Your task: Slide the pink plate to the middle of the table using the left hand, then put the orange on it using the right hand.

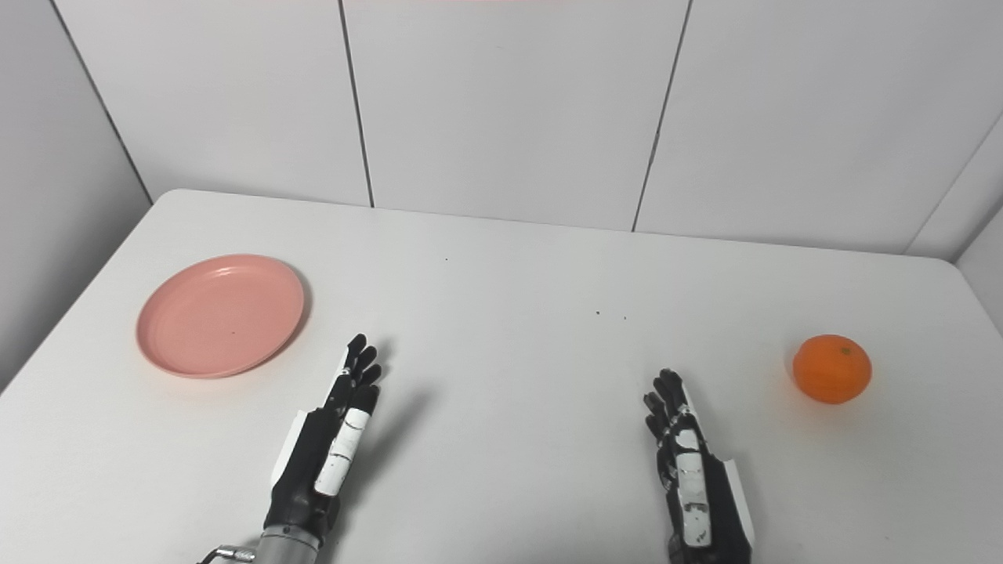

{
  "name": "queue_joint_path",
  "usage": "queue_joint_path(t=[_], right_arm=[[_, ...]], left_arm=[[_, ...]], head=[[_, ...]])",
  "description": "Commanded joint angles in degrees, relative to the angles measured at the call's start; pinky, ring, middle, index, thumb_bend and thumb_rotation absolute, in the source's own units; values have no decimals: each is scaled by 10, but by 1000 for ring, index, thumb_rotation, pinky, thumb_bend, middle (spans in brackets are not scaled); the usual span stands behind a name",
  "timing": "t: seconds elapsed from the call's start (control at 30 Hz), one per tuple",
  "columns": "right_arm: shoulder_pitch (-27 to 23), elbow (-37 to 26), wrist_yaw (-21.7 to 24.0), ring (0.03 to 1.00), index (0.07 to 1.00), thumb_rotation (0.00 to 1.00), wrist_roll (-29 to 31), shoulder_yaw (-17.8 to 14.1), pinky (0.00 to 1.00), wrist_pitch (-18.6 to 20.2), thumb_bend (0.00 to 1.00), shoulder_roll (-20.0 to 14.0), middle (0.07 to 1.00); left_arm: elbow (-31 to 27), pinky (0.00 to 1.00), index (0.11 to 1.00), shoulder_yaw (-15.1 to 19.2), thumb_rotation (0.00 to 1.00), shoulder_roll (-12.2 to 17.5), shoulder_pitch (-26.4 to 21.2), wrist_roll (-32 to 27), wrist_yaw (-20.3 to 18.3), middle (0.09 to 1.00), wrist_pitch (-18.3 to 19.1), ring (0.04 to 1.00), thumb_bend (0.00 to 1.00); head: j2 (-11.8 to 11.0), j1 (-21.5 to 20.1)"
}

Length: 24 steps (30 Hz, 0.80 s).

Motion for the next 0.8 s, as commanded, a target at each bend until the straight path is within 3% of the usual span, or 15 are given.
queue_joint_path(t=[0.0, 0.3, 0.57, 0.77], right_arm=[[24, 59, 25, 975, 970, 1000, 16, -19, 1000, -41, 815, -29, 982], [19, 84, 42, 998, 992, 1000, 31, -27, 1000, -56, 747, -37, 1000], [17, 95, 39, 1000, 994, 1000, 26, -23, 1000, -56, 751, -32, 1000], [14, 101, 35, 994, 984, 1000, 22, -23, 1000, -61, 779, -29, 995]], left_arm=[[-1, 899, 992, -12, 919, 11, 142, 19, 16, 982, -41, 950, 778], [13, 844, 972, -28, 888, 11, 137, 22, 34, 969, -46, 934, 779], [27, 833, 971, -29, 879, 24, 132, 13, 38, 970, -59, 931, 750], [36, 834, 982, -27, 871, 28, 129, 6, 35, 978, -68, 929, 723]], head=[[-6, 18], [-28, 41], [-52, 25], [-57, 25]])
